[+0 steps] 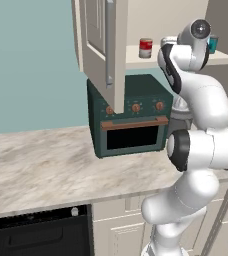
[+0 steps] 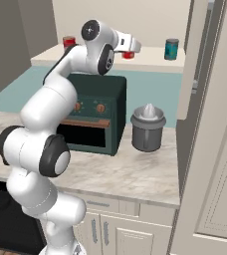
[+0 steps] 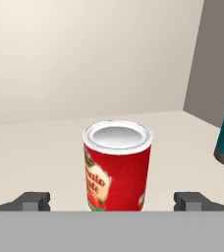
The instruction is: Stack two cans on top of the other two cans in the cabinet.
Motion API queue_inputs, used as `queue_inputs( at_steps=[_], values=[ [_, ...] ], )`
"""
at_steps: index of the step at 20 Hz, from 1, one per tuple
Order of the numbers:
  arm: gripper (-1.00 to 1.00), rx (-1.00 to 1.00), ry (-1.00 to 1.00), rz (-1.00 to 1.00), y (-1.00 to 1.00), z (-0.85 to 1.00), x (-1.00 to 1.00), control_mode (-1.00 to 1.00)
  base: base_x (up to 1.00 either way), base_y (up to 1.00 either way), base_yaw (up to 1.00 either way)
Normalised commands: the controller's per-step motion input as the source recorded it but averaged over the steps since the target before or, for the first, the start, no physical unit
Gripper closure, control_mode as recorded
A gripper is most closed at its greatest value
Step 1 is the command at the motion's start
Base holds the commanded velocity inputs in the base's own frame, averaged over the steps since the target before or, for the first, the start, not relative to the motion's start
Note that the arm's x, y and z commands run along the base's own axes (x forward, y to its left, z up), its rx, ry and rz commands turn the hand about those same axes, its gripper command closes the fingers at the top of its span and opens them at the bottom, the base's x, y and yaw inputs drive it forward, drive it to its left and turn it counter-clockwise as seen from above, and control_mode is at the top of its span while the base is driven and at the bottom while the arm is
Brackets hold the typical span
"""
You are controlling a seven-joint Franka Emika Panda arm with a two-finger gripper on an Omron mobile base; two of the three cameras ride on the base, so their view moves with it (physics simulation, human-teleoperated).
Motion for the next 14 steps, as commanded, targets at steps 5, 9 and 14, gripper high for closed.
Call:
queue_inputs(
  at_steps=[5, 9, 14],
  values=[
    [-1.00, 0.00, 0.00, 0.00, 0.00, -0.17, 0.00, -1.00, 0.00, 0.00, 0.00],
    [-1.00, 0.00, 0.00, 0.00, 0.00, -0.18, 0.00, -1.00, 0.00, 0.00, 0.00],
    [-1.00, 0.00, 0.00, 0.00, -0.02, -0.06, 0.04, -1.00, 0.00, 0.00, 0.00]
  ],
)
